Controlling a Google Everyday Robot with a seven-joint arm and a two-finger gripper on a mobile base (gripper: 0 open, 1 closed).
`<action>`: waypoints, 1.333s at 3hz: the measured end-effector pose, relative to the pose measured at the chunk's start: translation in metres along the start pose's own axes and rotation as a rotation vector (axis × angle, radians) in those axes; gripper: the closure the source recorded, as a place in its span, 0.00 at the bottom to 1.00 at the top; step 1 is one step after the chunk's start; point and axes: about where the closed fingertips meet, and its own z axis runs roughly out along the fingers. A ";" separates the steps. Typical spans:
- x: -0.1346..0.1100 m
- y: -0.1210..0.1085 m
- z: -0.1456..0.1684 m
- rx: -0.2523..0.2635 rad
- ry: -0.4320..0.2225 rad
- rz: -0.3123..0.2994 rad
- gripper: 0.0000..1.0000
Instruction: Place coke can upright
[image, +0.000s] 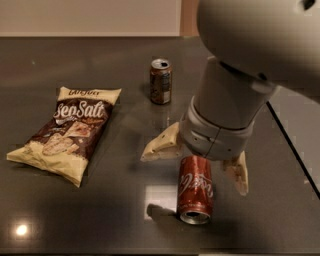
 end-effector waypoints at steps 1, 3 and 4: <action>-0.005 0.001 0.015 -0.027 0.003 -0.013 0.00; -0.008 0.009 0.039 -0.103 0.044 -0.059 0.00; -0.005 0.014 0.047 -0.140 0.062 -0.076 0.15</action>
Offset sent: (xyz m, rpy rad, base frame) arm -0.0119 -0.0034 -0.0506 -0.1171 0.0173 0.0418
